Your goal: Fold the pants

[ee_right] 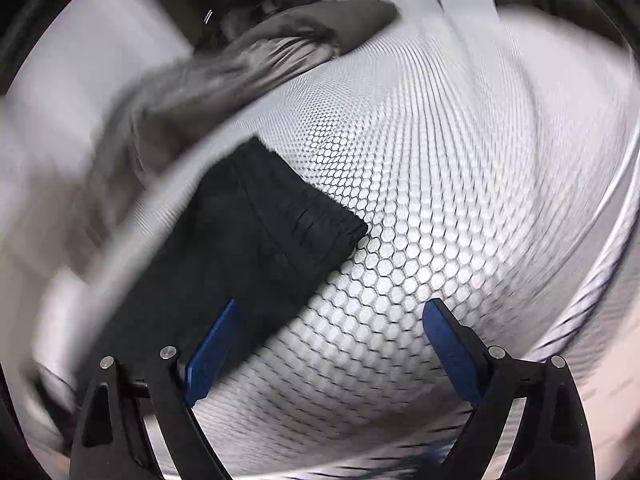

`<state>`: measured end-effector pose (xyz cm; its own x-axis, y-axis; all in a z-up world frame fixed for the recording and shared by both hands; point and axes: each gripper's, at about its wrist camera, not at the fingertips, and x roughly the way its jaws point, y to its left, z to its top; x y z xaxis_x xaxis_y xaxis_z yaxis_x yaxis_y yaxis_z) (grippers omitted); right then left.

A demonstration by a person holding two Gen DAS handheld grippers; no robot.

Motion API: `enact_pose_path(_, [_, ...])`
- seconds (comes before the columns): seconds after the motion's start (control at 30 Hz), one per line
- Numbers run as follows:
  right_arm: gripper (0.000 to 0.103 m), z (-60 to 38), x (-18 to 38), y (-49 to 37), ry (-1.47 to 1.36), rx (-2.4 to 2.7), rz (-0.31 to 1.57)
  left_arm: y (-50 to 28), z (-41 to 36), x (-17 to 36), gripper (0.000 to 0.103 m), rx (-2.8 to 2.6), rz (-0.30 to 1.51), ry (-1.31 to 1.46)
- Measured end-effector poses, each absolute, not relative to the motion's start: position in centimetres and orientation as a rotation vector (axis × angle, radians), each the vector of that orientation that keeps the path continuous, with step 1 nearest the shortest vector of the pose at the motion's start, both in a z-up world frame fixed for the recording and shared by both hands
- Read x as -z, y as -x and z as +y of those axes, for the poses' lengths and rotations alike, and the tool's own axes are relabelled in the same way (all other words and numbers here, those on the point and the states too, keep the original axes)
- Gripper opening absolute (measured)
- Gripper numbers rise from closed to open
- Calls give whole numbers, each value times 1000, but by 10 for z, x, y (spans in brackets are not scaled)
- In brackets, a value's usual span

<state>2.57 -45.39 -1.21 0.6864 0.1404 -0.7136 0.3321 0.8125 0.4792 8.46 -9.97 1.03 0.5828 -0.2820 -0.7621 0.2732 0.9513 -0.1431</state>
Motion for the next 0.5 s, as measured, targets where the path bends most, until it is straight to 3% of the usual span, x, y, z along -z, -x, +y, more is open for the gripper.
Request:
enact_pose_path(0.17, [89,-467,29,-49,-794,34,694,-86,-110,-6,102,335,890,-29])
enact_pose_path(0.23, [80,-461,21,-59,-786,8,656,-85,-114,-2,102,317,877,-67])
enact_pose_path(0.5, [73,-435,24,-75,-728,-43,746,-84,-116,3,102,321,874,-89])
